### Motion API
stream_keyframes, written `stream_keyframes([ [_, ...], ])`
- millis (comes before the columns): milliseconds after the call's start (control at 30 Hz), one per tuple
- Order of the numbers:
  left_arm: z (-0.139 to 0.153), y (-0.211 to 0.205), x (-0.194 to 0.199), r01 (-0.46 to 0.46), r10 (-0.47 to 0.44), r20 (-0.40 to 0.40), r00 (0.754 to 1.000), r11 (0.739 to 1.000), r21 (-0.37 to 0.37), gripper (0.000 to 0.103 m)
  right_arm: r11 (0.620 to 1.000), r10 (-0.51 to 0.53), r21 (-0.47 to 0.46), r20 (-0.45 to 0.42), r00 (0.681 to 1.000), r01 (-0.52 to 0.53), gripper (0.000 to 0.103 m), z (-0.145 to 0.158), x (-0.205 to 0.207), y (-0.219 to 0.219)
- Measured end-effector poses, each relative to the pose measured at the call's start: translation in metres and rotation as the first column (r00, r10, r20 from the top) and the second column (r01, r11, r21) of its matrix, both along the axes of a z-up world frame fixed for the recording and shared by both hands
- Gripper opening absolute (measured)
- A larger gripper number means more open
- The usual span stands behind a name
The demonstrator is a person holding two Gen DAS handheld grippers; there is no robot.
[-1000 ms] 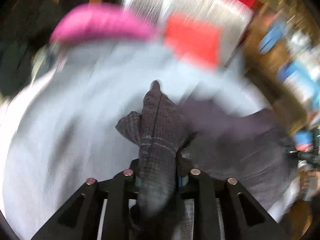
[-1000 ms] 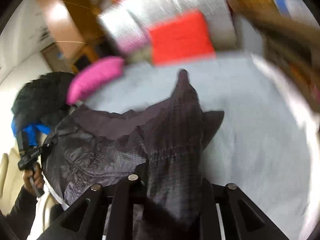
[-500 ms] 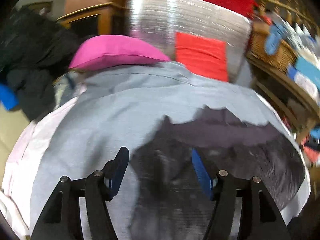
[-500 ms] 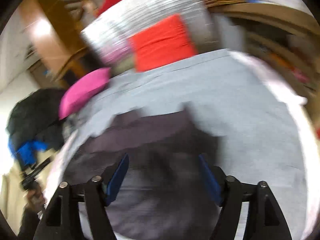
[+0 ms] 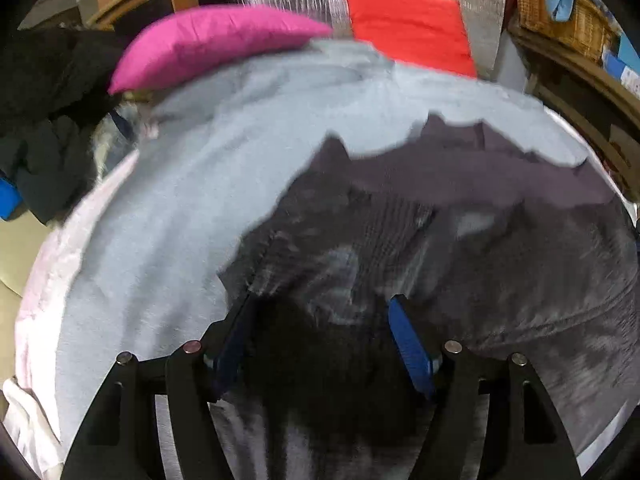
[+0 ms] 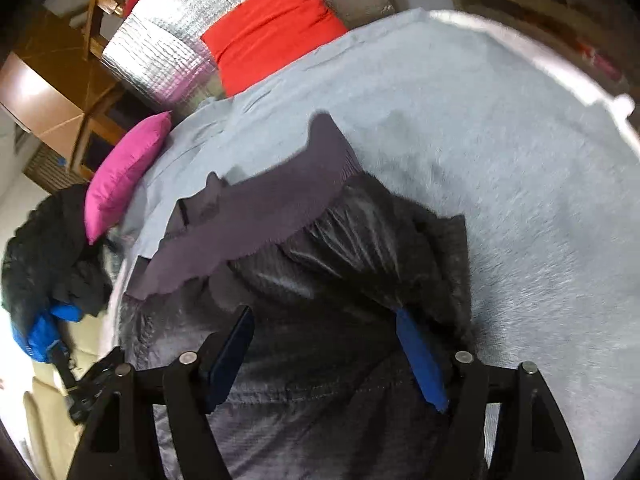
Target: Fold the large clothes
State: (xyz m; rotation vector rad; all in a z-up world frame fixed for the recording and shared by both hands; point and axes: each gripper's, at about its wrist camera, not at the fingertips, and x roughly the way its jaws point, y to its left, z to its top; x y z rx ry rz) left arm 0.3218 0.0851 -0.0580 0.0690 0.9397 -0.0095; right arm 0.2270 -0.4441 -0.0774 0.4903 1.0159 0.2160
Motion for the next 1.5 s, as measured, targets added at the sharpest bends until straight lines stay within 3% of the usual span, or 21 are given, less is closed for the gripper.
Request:
stream_keyframes([
  [100, 0.018, -0.006, -0.002, -0.008, 0.009, 0.037, 0.999, 1.000, -0.025, 0.071, 0.999, 0.037, -0.032, 0.081, 0.996, -0.034, 0.078, 0.030, 0.003, 0.011],
  [200, 0.020, -0.018, 0.001, 0.009, -0.007, 0.035, 0.999, 0.998, -0.058, 0.071, 0.996, 0.087, -0.014, 0.095, 0.992, -0.086, 0.078, 0.038, 0.012, 0.024],
  [267, 0.010, -0.028, 0.003, 0.014, -0.013, 0.008, 1.000, 0.999, -0.046, 0.072, 0.997, 0.075, -0.039, 0.056, 0.996, -0.073, 0.079, 0.023, 0.022, 0.022],
  [367, -0.015, -0.037, 0.011, 0.012, -0.010, -0.073, 0.997, 1.000, 0.029, 0.072, 0.999, 0.033, -0.042, -0.052, 0.998, -0.035, 0.079, -0.008, 0.028, 0.011],
  [500, -0.002, -0.040, -0.001, -0.012, 0.013, -0.030, 0.999, 1.000, 0.013, 0.072, 0.993, 0.023, -0.117, 0.028, 0.999, -0.020, 0.079, 0.022, 0.012, 0.028],
  [600, 0.022, -0.055, -0.020, 0.003, -0.002, 0.028, 1.000, 0.999, -0.045, 0.072, 0.990, 0.092, -0.116, 0.126, 0.988, -0.077, 0.079, 0.056, -0.015, 0.058],
  [700, 0.031, -0.078, -0.036, 0.059, -0.056, 0.064, 0.996, 0.997, -0.054, 0.073, 0.981, 0.160, -0.138, 0.180, 0.971, -0.136, 0.079, 0.068, -0.042, 0.097],
  [800, 0.021, -0.100, -0.043, 0.076, -0.075, 0.052, 0.996, 0.997, -0.028, 0.074, 0.948, 0.210, -0.281, 0.200, 0.957, -0.149, 0.079, 0.054, -0.064, 0.134],
  [867, 0.002, -0.104, -0.036, 0.059, -0.059, -0.007, 0.998, 0.998, -0.024, 0.074, 0.921, 0.210, -0.364, 0.160, 0.965, -0.140, 0.080, 0.032, -0.065, 0.139],
  [967, -0.012, -0.104, -0.031, 0.035, -0.036, -0.028, 0.999, 0.999, -0.009, 0.083, 0.886, 0.172, -0.452, 0.117, 0.978, -0.102, 0.080, 0.005, -0.055, 0.142],
  [1367, -0.023, -0.100, -0.007, 0.015, -0.015, -0.057, 0.998, 1.000, 0.002, 0.090, 0.855, 0.156, -0.506, 0.041, 0.987, -0.114, 0.088, -0.001, -0.031, 0.152],
  [1500, -0.005, -0.085, -0.012, -0.026, 0.021, -0.066, 0.998, 0.997, -0.073, 0.089, 0.888, 0.121, -0.454, 0.087, 0.989, -0.069, 0.088, 0.018, -0.042, 0.146],
])
